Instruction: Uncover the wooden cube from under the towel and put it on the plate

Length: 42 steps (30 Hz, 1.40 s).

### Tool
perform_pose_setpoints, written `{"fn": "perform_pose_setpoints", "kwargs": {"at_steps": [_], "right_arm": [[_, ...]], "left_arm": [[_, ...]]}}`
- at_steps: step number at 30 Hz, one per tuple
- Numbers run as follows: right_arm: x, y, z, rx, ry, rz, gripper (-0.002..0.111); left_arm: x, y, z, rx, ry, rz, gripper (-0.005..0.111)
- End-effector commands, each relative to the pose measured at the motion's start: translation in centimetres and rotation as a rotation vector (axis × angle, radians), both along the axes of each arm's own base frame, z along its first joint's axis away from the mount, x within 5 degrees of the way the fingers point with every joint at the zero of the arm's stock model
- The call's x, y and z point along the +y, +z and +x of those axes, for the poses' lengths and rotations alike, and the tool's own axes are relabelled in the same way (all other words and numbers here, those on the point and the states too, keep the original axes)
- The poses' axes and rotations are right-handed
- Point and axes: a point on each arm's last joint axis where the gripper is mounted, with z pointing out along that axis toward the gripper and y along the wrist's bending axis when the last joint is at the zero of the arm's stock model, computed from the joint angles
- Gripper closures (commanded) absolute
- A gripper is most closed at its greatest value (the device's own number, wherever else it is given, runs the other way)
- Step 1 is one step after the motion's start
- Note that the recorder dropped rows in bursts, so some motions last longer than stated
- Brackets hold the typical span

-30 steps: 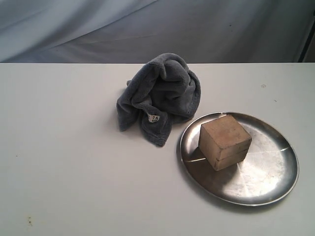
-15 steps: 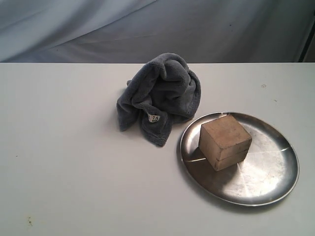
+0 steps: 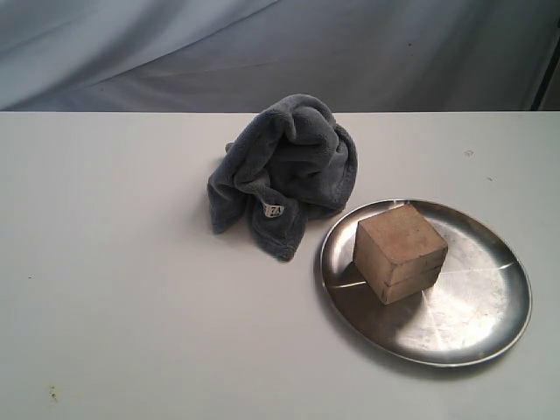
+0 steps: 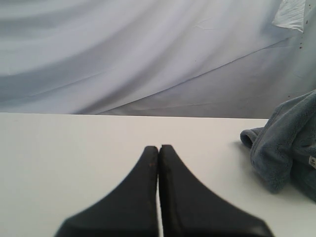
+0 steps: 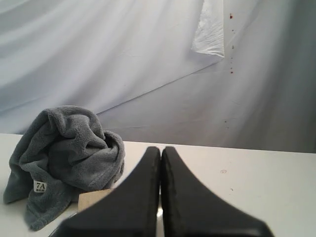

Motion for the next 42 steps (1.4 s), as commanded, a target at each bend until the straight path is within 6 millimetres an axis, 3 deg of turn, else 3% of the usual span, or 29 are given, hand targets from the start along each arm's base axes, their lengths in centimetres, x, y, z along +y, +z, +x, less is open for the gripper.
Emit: {"fn": "perform_pose_setpoints", "kwargs": {"at_steps": [1, 23, 30, 42], "right_arm": [[-0.06, 0.03, 0.00, -0.035, -0.012, -0.027, 0.108], [-0.06, -0.32, 0.02, -0.005, -0.013, -0.085, 0.108], [-0.71, -0.78, 0.10, 0.051, -0.128, -0.093, 0.108], [-0.72, -0.80, 0.10, 0.052, -0.130, -0.095, 0.108]], "left_arm": [[0.00, -0.10, 0.01, -0.001, 0.000, -0.002, 0.105], [0.00, -0.10, 0.01, -0.001, 0.000, -0.002, 0.105], [0.00, -0.10, 0.01, -0.001, -0.001, 0.000, 0.105], [0.00, -0.10, 0.01, -0.001, 0.000, -0.002, 0.105]]}}
